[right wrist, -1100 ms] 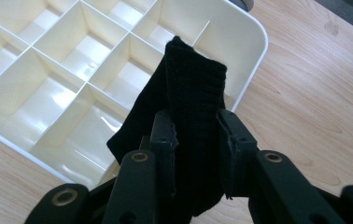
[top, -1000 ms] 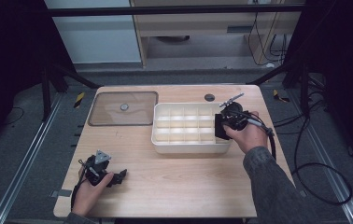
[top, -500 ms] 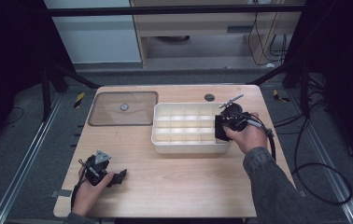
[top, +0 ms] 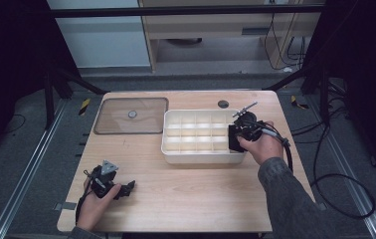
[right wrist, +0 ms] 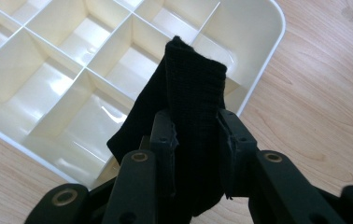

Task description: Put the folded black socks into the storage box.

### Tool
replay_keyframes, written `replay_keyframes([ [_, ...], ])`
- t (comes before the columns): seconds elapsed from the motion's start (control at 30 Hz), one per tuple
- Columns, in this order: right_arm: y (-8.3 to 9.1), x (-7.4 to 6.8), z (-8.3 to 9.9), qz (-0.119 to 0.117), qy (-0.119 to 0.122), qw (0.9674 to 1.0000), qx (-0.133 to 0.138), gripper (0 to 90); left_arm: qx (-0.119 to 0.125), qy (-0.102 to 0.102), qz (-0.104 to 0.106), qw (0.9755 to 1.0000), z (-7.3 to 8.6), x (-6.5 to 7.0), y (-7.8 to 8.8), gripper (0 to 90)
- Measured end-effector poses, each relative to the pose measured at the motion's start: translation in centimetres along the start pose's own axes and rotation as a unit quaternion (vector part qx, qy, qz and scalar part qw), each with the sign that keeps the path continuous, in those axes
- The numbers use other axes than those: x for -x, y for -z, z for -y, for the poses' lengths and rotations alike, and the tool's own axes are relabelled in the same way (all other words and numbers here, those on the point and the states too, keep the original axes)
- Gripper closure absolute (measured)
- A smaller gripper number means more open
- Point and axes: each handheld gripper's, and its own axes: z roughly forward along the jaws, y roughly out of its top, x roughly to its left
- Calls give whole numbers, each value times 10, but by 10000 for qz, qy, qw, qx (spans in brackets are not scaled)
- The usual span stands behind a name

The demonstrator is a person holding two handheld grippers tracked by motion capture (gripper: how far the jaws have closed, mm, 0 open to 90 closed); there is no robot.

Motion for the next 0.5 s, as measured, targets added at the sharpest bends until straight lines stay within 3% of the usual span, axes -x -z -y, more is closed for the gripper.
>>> replay_keyframes([
  [0.5,-5,-3,-1,86,103,9998,-145,705,13,18,-1,10000,0,0,0,0],
])
